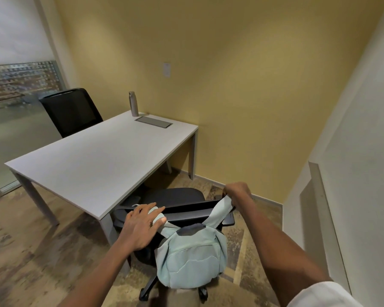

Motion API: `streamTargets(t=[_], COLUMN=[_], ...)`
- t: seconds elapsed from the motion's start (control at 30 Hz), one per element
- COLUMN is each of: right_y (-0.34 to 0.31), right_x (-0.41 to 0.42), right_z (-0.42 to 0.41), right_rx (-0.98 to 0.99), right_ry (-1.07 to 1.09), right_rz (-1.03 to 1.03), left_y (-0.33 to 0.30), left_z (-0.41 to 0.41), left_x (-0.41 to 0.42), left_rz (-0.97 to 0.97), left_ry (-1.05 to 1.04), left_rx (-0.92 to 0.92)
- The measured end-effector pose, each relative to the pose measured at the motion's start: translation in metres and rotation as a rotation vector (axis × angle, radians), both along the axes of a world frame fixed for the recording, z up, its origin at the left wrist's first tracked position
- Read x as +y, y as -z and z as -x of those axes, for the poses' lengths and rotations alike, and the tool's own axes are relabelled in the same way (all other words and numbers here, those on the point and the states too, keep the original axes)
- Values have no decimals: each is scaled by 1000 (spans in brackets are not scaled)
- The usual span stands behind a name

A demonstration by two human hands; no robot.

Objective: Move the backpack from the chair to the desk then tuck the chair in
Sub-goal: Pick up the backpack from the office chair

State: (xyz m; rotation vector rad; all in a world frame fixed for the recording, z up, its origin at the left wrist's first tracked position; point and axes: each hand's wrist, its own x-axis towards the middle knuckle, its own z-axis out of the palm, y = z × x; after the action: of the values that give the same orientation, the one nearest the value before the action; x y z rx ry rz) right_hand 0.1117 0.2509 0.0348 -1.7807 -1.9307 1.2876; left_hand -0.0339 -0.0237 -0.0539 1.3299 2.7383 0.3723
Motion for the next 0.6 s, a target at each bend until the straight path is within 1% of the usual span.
streamTargets(t=[0.1,0.23,0.33,0.43,0.53,0.6], right_y=[-4,2,3,-7,-16,-25], right_x=[18,24,15,-1,-16,-26], right_z=[-6,-21,-29,-27,-25,-26], right_rx=[200,342,458,504,543,551], right_ry=[170,334,441,411,298,259], right_rz=[90,132,238,341,411,446], left_y=[1,3,2,1,-1,-4], left_z=[1,-4,-8,-10,-12,-14], left_x=[3,6,10,11,10,10], left_rz=[-13,-36,-33,-4,26,36], left_ry=[-3,-13,-22,-28,-36,-40], left_rx=[4,17,21,25,24,24])
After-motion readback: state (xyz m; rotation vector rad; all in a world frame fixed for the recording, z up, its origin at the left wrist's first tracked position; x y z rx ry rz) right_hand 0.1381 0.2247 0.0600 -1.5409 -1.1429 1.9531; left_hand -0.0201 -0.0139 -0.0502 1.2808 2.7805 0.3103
